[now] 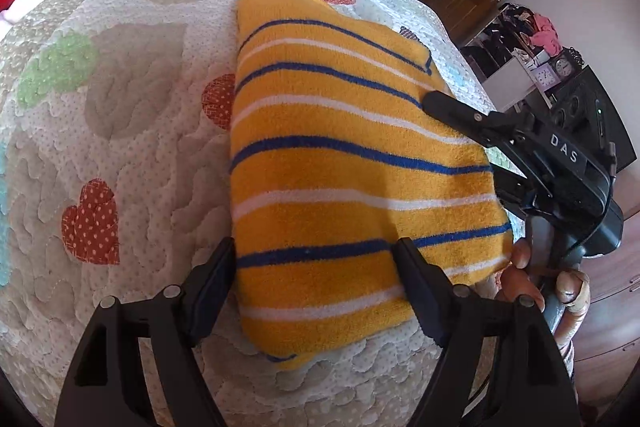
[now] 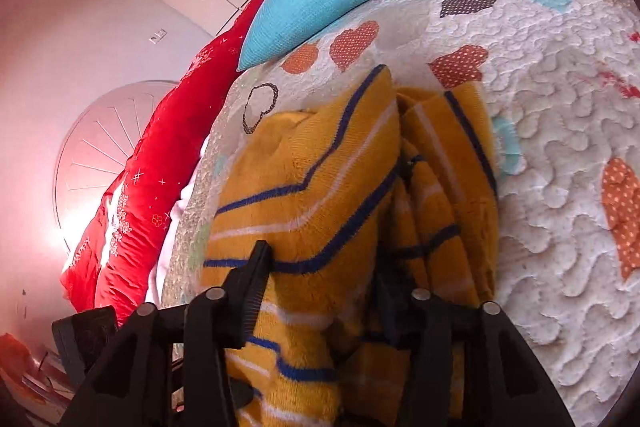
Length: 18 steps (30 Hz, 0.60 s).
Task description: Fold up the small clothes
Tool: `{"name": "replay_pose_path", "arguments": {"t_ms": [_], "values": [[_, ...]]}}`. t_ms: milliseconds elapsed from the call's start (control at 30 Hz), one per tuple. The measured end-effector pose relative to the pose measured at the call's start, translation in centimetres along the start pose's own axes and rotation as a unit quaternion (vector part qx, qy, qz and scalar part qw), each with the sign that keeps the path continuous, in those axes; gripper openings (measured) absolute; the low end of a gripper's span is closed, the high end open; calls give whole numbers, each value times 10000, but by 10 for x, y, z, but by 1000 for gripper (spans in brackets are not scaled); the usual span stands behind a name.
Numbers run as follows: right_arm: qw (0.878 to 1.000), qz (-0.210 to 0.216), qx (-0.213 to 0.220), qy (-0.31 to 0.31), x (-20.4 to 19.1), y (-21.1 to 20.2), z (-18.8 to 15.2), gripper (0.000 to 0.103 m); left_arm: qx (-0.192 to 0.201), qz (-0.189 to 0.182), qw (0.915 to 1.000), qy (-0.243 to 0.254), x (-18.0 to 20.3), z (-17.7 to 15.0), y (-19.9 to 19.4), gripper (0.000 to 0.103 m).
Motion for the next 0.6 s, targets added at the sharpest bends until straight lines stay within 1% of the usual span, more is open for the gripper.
{"name": "replay_pose_path", "arguments": {"t_ms": [33,67,100,167,233,267,300,333,367,400,433,467,533,600], "values": [[9997,147,-29,185,2,1,1,27,28,20,10000,-10,1,-1,-1,78],[9987,378,20,338,3,-3,3,23,51,38,10000,-21,2,-2,-2,78],[9977,553,113,382,3,-11,4,20,55,44,10000,-45,4,-3,-3,78],[9965,683,350,345,1,-31,4,19,36,0,10000,7,13,-6,-7,78],[9947,770,593,321,3,-53,4,19,61,67,9998,203,25,-10,-9,78],[9942,734,722,317,5,-64,4,18,92,115,9994,317,31,-11,-10,78],[9949,521,822,277,10,-71,4,18,114,155,9989,430,37,-13,-9,78],[9963,167,827,160,16,-72,3,18,113,190,9984,523,42,-14,-7,79],[9973,-165,716,45,22,-67,1,18,82,228,9980,578,45,-16,-6,79],[9980,-382,510,8,30,-57,-4,20,47,244,9977,631,48,-17,-6,79],[9985,-434,338,43,40,-48,-10,22,53,222,9972,706,52,-18,-9,79],[9988,-320,352,112,49,-44,-14,22,87,171,9968,774,54,-19,-14,79],[9974,215,543,423,64,-45,-18,23,141,22,9970,762,54,-18,-22,79],[9918,772,580,833,80,-43,-20,24,156,-229,9983,504,45,-12,-31,79]]}}
Point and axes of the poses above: each gripper's, at about its wrist camera, not at the fingertips, and y roughly the way its jaws point, x to its right, z to its top, the point moved 4 cm from there along y, roughly the way its jaws point, and after that the axes turned 2 degrees about x, right-handed, at the moved point
